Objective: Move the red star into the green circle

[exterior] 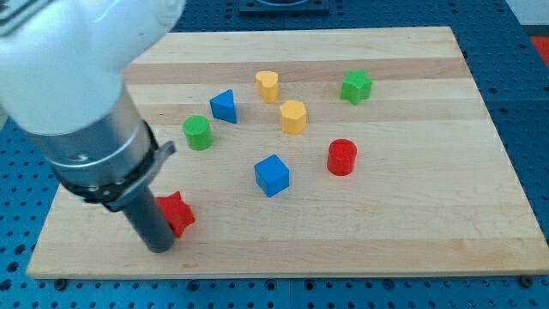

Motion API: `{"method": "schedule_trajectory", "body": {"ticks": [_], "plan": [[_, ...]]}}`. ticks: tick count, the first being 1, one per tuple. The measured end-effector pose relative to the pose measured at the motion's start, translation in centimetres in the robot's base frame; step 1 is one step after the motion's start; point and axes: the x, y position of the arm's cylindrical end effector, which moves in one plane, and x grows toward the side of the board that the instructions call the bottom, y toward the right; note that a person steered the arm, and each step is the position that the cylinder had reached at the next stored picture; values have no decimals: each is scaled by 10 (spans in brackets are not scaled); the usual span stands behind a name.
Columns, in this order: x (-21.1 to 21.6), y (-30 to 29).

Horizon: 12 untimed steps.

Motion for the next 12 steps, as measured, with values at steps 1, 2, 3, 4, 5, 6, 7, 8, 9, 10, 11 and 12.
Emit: {"method": "schedule_trajectory", "body": {"ticks": [1, 2, 3, 4, 5, 6, 7, 8, 9, 10, 11, 12], "plan": [[-4, 9], [-28, 6], [-51, 1], [-60, -9], [-62, -17], [-64, -22], [-73, -22], [-87, -19], [-95, -5], [-109, 1], [-110, 1], [-110, 2]]}}
